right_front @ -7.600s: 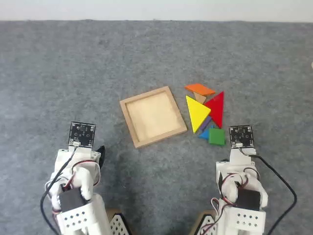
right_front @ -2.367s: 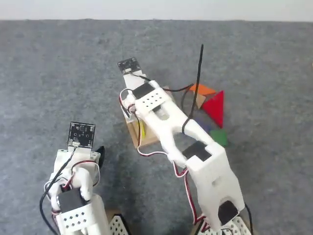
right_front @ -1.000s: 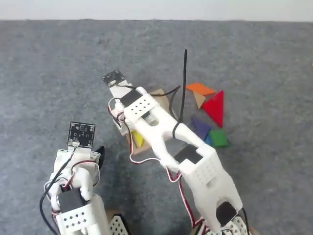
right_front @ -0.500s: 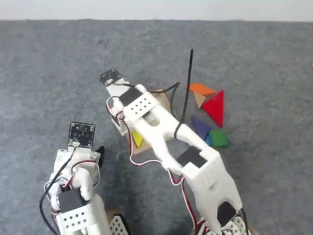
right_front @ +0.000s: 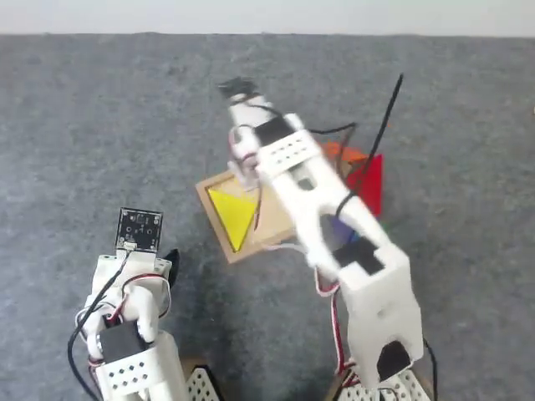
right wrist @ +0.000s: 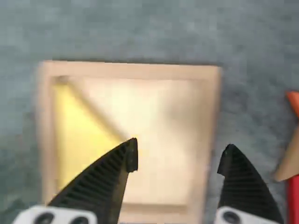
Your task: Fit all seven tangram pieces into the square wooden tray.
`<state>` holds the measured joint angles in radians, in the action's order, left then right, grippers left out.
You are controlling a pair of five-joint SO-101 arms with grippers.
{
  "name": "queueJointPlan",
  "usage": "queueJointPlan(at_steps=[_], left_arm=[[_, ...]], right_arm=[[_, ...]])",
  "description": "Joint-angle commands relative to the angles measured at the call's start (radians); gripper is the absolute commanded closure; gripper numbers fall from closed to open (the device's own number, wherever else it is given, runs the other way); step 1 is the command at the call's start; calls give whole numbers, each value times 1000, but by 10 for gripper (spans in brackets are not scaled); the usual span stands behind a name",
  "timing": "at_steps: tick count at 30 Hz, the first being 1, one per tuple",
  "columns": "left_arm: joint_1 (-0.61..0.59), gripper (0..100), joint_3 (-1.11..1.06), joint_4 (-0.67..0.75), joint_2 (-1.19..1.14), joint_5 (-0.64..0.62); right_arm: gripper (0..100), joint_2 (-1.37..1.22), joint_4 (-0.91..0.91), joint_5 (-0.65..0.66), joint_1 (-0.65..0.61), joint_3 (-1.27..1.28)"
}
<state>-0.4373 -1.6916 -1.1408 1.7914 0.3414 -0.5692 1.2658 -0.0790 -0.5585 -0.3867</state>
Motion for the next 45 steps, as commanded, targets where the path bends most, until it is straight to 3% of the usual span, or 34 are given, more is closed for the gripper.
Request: queueJointPlan(at_steps=[1, 7, 13, 15, 22, 26, 33, 39, 45], left_arm=[[2, 719, 7, 3, -3, 11], [2, 719, 7, 3, -3, 11], [2, 719, 7, 3, -3, 11], [2, 719, 7, 3, -3, 11], [2, 719, 7, 3, -3, 11], [2, 719, 7, 3, -3, 11], [2, 719, 7, 3, -3, 11], [2, 719, 7, 3, -3, 11], [2, 719, 7, 3, -3, 11]], right_arm=[[717, -27, -45, 15, 47, -23], [732, -108, -39, 15, 77, -25], [962, -127, 53, 9, 117, -25], [992, -128, 91, 9, 142, -25], [991, -110, 211, 11, 199, 25], [991, 35, 108, 8, 209, 213], [991, 527, -122, 60, 245, 721], [983, 570, -176, 157, 300, 856], [781, 567, -214, 155, 225, 873]])
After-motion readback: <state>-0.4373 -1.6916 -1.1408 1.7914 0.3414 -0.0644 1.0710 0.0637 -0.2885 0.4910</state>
